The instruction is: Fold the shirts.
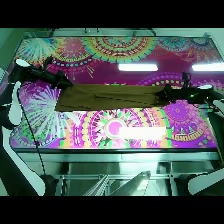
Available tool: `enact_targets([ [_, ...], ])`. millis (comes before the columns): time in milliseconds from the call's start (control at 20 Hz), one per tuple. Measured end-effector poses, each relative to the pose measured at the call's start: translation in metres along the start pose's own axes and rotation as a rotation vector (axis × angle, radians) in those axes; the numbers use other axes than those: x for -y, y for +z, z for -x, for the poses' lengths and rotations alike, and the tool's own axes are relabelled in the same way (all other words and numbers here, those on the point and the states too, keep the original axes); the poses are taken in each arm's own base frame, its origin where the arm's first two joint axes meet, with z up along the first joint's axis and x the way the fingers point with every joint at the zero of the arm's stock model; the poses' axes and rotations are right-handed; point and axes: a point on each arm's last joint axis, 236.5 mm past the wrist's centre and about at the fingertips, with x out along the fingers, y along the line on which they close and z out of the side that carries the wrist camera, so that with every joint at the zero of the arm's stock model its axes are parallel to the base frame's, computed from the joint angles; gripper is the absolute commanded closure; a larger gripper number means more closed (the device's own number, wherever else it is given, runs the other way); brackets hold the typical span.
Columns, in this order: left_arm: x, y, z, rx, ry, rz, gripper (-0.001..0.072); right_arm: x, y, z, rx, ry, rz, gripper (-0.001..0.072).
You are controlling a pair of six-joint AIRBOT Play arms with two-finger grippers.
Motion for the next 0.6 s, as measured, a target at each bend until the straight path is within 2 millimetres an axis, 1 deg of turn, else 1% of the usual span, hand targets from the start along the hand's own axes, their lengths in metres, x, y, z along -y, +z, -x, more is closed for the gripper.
enact_targets([
  [50, 0.002, 0.003, 0.004, 0.008, 0.001, -0.008, 0.0, -0.001, 0.002, 0.004, -0.01, 0.0, 0.02, 0.0349],
  [100, 0.002, 0.006, 0.011, 0.021, 0.002, -0.01, -0.0005, -0.002, 0.005, 0.011, -0.018, -0.008, 0.049, 0.0209],
  [150, 0.002, 0.009, 0.02, 0.039, 0.005, -0.002, -0.0005, -0.002, 0.008, 0.019, -0.03, -0.025, 0.088, 0.0153],
  [200, 0.003, 0.01, 0.03, 0.054, 0.008, 0.008, -0.0004, 0.001, 0.013, 0.03, -0.04, -0.055, 0.119, 0.0075],
  [250, 0.003, 0.013, 0.041, 0.074, 0.011, 0.02, -0.0004, 0.007, 0.019, 0.041, -0.045, -0.097, 0.139, 0.0058],
  [350, 0.006, 0.016, 0.062, 0.111, 0.017, 0.04, 0.0, 0.021, 0.031, 0.062, -0.046, -0.189, 0.157, 0.0058],
  [400, 0.009, 0.018, 0.071, 0.128, 0.021, 0.043, 0.0013, 0.025, 0.034, 0.068, -0.046, -0.219, 0.159, 0.0058],
  [500, 0.021, 0.018, 0.081, 0.142, 0.023, 0.036, 0.0013, 0.031, 0.035, 0.071, -0.06, -0.255, 0.157, 0.0058],
  [600, 0.036, 0.016, 0.081, 0.142, 0.023, 0.018, 0.0013, 0.036, 0.028, 0.061, -0.095, -0.265, 0.147, 0.0059],
])
